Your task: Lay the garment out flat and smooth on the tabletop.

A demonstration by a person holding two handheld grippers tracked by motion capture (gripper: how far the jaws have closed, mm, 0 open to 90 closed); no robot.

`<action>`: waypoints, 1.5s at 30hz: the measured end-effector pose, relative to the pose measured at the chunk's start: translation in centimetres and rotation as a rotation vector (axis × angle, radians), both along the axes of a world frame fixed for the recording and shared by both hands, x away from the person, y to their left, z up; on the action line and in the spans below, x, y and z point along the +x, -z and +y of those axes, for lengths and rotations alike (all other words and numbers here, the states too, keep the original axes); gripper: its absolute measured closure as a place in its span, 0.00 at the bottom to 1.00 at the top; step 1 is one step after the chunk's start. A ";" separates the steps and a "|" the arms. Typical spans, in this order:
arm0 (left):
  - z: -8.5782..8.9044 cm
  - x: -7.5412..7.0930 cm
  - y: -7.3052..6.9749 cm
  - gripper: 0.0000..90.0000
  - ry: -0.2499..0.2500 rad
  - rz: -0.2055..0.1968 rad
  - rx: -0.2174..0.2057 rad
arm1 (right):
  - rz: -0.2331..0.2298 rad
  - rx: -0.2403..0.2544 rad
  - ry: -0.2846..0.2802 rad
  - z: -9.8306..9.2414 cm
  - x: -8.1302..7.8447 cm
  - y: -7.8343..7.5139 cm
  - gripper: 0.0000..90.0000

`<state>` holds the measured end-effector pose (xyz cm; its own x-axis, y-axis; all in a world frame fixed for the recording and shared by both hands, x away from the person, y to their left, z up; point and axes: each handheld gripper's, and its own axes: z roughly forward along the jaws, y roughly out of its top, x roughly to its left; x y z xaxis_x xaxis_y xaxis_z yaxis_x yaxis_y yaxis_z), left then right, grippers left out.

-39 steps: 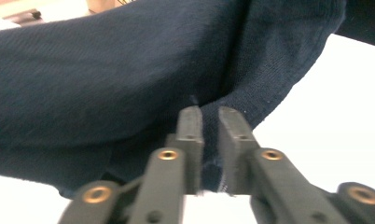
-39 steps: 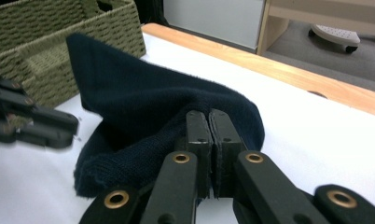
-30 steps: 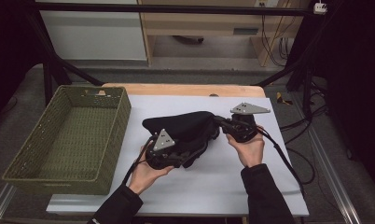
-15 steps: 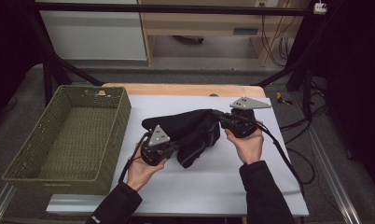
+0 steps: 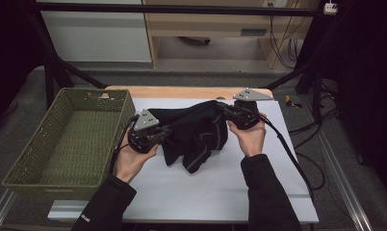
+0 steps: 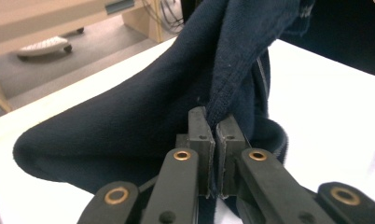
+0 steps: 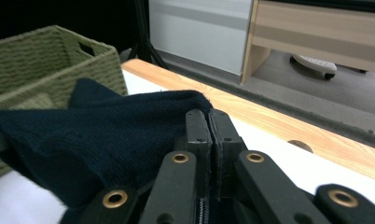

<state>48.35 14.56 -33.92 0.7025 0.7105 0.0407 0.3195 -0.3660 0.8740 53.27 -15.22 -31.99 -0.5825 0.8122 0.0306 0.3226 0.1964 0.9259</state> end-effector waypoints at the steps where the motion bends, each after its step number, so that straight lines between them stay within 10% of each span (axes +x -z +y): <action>1: 0.1 0.3 0.2 0.97 -0.009 0.010 -0.007 | 0.000 0.000 0.000 0.0 0.0 0.0 0.98; 15: 1.3 1.3 6.1 0.96 -0.072 0.152 -0.008 | 0.113 -0.111 -0.014 3.1 3.9 7.6 0.86; 22: 1.9 1.1 7.8 0.96 -0.091 0.187 -0.018 | 0.100 -0.074 -0.011 0.5 1.7 7.9 0.54; 27: 1.7 1.1 8.2 0.96 -0.092 0.176 0.016 | 0.173 -0.076 0.005 -2.6 -0.6 10.2 0.38; 31: 1.7 1.0 8.3 0.96 -0.078 0.181 0.020 | 0.242 -0.105 0.016 -3.5 -0.8 12.3 0.34; 45: 1.5 0.9 8.6 0.96 -0.069 0.175 0.029 | 0.258 -0.115 -0.006 -2.5 -0.3 14.8 0.46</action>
